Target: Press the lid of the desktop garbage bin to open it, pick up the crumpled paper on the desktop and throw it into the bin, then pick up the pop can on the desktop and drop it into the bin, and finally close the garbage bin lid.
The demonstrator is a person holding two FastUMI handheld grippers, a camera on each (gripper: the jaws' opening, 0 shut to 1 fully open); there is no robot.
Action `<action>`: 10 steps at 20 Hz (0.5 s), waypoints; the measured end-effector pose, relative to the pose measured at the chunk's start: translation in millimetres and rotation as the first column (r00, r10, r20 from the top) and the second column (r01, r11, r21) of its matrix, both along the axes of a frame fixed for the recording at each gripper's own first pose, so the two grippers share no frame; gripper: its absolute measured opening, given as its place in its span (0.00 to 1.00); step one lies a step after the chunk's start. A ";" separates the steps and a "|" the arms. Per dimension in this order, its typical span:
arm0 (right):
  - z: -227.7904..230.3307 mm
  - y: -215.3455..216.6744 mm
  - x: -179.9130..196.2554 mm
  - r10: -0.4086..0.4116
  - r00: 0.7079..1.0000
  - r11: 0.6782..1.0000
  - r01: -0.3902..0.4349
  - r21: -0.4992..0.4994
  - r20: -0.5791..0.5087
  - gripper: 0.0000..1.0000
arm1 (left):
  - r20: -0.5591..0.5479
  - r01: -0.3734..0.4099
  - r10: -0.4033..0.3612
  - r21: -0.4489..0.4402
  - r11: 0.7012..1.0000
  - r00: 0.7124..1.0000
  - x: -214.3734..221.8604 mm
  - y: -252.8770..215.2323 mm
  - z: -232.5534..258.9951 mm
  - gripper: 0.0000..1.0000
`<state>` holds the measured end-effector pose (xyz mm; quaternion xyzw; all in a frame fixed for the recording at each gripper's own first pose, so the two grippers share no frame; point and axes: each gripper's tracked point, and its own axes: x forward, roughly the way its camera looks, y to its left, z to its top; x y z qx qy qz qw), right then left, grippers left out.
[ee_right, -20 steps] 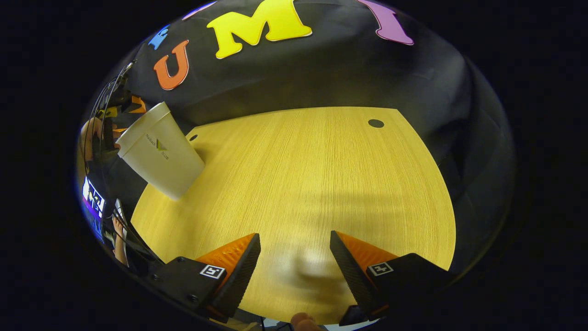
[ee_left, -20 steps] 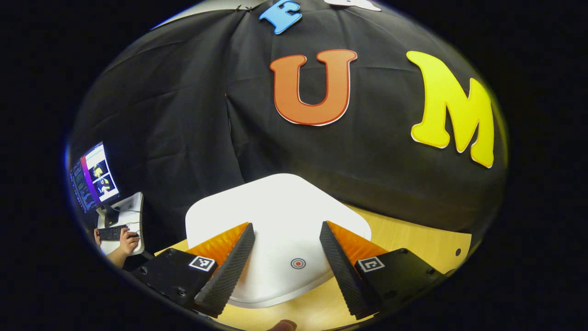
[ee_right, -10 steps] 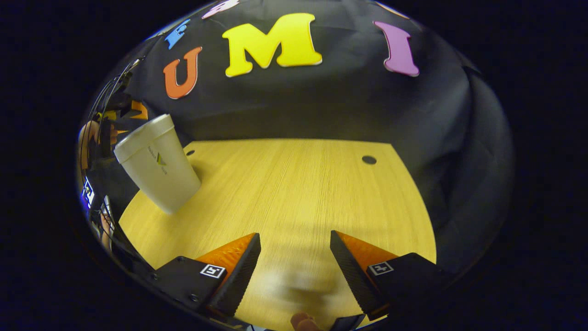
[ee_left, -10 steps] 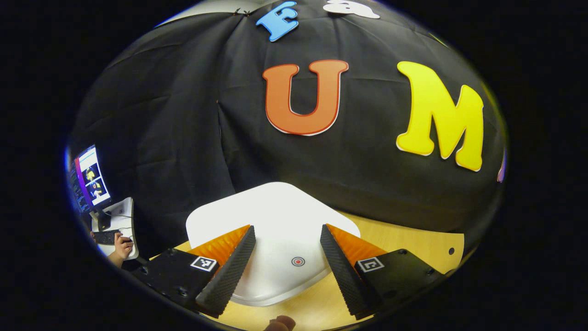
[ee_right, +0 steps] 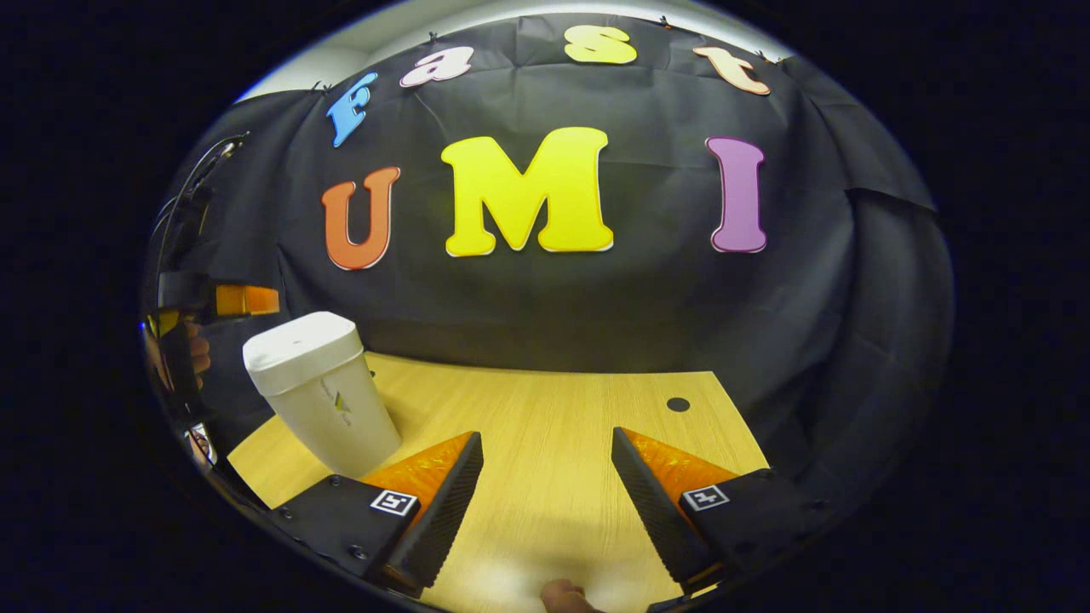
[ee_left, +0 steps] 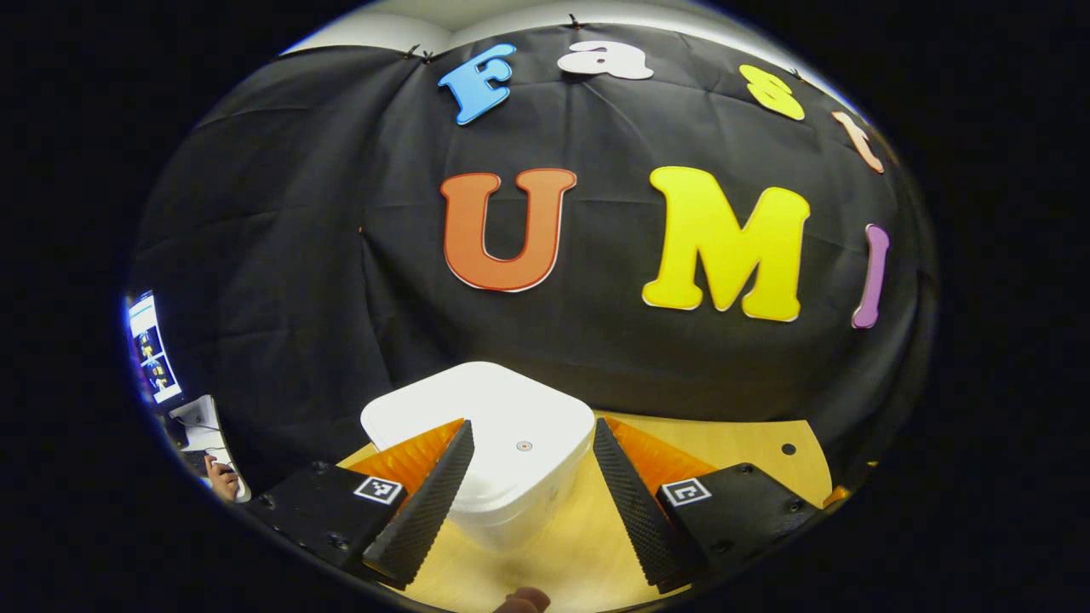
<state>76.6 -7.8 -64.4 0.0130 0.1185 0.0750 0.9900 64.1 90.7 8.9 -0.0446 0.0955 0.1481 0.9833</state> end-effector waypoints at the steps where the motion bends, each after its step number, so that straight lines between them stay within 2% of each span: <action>1: 9.7 5.7 -4.4 0.000 1.000 1.000 0.000 0.001 0.019 0.96 | -0.002 0.019 -0.019 0.007 1.000 1.000 -10.4 -6.4 -2.9 0.94; 5: 47.2 23.3 -21.5 0.000 0.995 1.000 0.000 0.002 0.103 0.96 | -0.025 0.133 -0.132 0.053 0.990 0.991 -39.3 -40.2 -20.6 0.94; 8: 51.6 36.9 -32.2 0.012 0.994 1.000 -0.012 -0.003 0.104 0.96 | 0.014 0.192 -0.195 0.118 0.974 0.981 -55.0 -54.9 -19.4 0.95; 10: 52.8 38.8 -36.8 -0.002 0.993 1.000 0.003 -0.010 0.119 0.97 | 0.035 0.229 -0.234 0.120 0.966 0.972 -60.2 -68.1 -19.4 0.94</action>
